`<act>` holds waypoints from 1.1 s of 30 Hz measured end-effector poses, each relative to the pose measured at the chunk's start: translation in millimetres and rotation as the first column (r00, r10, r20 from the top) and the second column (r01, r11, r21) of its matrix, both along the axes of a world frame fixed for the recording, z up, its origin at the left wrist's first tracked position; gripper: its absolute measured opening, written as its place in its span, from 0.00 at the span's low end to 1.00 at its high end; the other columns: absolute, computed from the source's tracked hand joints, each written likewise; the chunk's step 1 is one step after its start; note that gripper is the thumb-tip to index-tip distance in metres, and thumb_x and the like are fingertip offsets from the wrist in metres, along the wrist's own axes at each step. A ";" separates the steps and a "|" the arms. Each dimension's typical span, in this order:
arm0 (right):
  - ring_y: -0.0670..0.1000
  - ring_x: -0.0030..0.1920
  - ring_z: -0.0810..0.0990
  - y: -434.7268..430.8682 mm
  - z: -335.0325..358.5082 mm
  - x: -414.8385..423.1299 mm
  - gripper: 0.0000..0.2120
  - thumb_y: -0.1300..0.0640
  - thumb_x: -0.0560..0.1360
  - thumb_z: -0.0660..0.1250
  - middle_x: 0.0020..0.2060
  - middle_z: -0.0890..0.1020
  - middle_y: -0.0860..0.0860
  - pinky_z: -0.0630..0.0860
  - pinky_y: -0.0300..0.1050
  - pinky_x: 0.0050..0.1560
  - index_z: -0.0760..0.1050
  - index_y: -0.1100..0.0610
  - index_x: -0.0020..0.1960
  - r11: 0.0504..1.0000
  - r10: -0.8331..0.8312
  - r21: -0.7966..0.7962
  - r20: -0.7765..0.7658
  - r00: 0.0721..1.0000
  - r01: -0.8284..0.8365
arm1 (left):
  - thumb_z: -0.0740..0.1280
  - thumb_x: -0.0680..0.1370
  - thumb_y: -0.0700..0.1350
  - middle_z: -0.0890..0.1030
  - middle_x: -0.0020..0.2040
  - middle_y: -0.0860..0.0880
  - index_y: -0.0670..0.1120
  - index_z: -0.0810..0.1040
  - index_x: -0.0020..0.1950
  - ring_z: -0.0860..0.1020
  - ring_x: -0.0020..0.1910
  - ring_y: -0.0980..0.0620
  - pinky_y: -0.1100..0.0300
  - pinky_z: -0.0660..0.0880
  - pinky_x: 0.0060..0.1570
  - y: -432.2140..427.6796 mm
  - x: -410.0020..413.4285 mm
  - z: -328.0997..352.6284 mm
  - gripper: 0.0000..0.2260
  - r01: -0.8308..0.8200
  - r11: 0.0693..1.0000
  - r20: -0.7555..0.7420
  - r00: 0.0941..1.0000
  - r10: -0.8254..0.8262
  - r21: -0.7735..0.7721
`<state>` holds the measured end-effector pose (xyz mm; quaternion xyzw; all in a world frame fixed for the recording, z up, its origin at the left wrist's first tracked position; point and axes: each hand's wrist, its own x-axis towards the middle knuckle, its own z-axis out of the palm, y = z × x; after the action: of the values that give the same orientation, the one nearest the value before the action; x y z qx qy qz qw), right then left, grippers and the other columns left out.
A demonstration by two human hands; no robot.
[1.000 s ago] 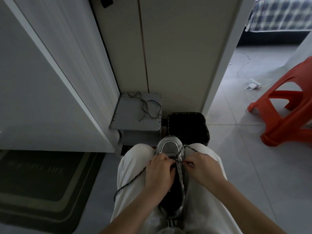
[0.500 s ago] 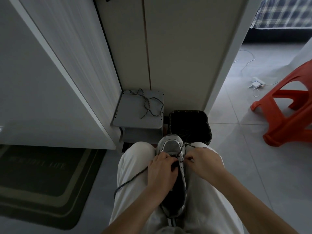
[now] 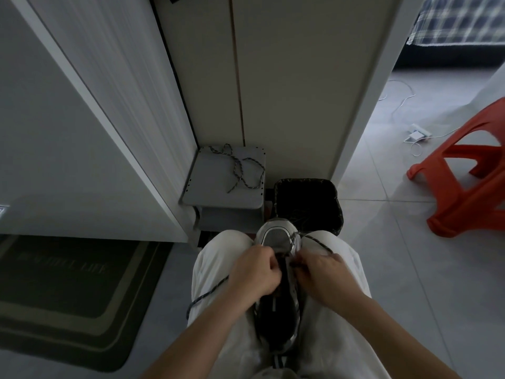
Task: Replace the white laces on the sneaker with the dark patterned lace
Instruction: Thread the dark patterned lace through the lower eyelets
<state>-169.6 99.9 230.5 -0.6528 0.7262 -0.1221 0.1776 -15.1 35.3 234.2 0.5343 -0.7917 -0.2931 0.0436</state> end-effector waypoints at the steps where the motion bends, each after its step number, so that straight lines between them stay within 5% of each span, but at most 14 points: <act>1: 0.49 0.48 0.81 1.1 0.1 -1.3 0.10 0.49 0.76 0.60 0.44 0.83 0.45 0.69 0.46 0.55 0.74 0.47 0.55 1.000 0.000 -0.007 0.010 1.000 0.001 | 0.65 0.73 0.45 0.76 0.35 0.55 0.51 0.74 0.36 0.78 0.40 0.51 0.59 0.73 0.39 -2.9 8.0 2.0 0.05 -0.038 0.999 -0.003 0.999 0.038 0.010; 3: 0.48 0.47 0.80 0.7 3.1 -1.7 0.09 0.49 0.76 0.61 0.43 0.83 0.44 0.69 0.45 0.54 0.76 0.47 0.54 1.000 -0.026 -0.006 0.046 0.999 0.026 | 0.66 0.74 0.46 0.75 0.33 0.56 0.51 0.76 0.36 0.77 0.37 0.53 0.63 0.69 0.36 -8.3 20.1 5.2 0.07 -0.080 0.996 -0.039 0.996 0.078 -0.031; 6: 0.48 0.45 0.80 -1.9 9.7 2.6 0.06 0.48 0.76 0.62 0.40 0.82 0.44 0.68 0.43 0.49 0.77 0.47 0.49 0.997 -0.056 -0.042 0.050 0.997 0.058 | 0.67 0.75 0.47 0.78 0.45 0.52 0.50 0.81 0.46 0.77 0.44 0.54 0.60 0.73 0.45 -5.9 18.0 7.3 0.05 0.013 0.998 -0.118 0.993 -0.021 -0.068; 8: 0.47 0.45 0.79 -3.8 13.2 6.1 0.06 0.49 0.75 0.63 0.40 0.82 0.44 0.67 0.42 0.47 0.78 0.46 0.47 0.994 -0.085 -0.073 0.022 0.996 0.086 | 0.66 0.74 0.48 0.77 0.51 0.50 0.51 0.81 0.53 0.76 0.51 0.51 0.56 0.73 0.51 2.6 6.5 0.4 0.09 0.122 0.987 -0.037 0.991 -0.126 -0.108; 15: 0.47 0.46 0.80 -7.0 8.1 4.2 0.06 0.47 0.72 0.66 0.39 0.83 0.43 0.71 0.46 0.53 0.82 0.44 0.43 0.976 -0.213 -0.007 0.196 0.957 0.219 | 0.63 0.75 0.49 0.76 0.49 0.51 0.50 0.80 0.49 0.74 0.51 0.49 0.56 0.69 0.49 17.8 -14.4 -15.8 0.08 0.041 0.948 0.029 0.999 -0.034 -0.316; 19: 0.52 0.66 0.65 -0.2 -1.5 12.8 0.35 0.33 0.57 0.58 0.62 0.70 0.44 0.54 0.56 0.71 0.70 0.44 0.62 0.972 -0.135 0.197 0.008 0.991 0.130 | 0.64 0.74 0.46 0.77 0.48 0.50 0.49 0.79 0.46 0.75 0.50 0.47 0.55 0.68 0.45 1.8 -14.1 -4.5 0.05 0.112 0.968 0.118 0.989 -0.087 -0.223; 21: 0.53 0.70 0.57 2.9 -5.5 16.5 0.44 0.33 0.56 0.61 0.68 0.62 0.47 0.45 0.58 0.72 0.60 0.47 0.70 0.972 -0.162 0.166 -0.028 0.986 0.164 | 0.65 0.74 0.47 0.77 0.48 0.50 0.49 0.78 0.45 0.76 0.50 0.48 0.56 0.68 0.44 -1.6 -9.9 1.8 0.04 0.132 0.979 0.145 0.983 -0.110 -0.153; 26: 0.54 0.72 0.53 4.0 -6.8 2.3 0.46 0.38 0.60 0.67 0.71 0.57 0.50 0.47 0.57 0.72 0.53 0.49 0.73 0.954 -0.263 0.135 -0.040 0.964 0.266 | 0.68 0.74 0.47 0.74 0.37 0.55 0.52 0.72 0.37 0.76 0.42 0.52 0.60 0.69 0.40 -5.3 38.8 17.8 0.08 0.036 0.999 0.048 0.998 -0.038 0.029; 33: 0.53 0.69 0.60 5.9 -3.0 3.5 0.42 0.39 0.61 0.67 0.68 0.64 0.48 0.55 0.53 0.70 0.57 0.45 0.71 0.961 -0.261 0.103 0.048 0.964 0.256 | 0.66 0.76 0.44 0.77 0.39 0.52 0.48 0.76 0.41 0.76 0.38 0.56 0.65 0.72 0.37 9.7 161.7 11.4 0.04 -0.203 0.913 0.346 0.935 0.074 0.353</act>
<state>-166.1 105.8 227.5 -0.5391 0.8045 -0.1290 0.2135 146.6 44.9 245.5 0.6289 -0.6747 -0.3459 -0.1720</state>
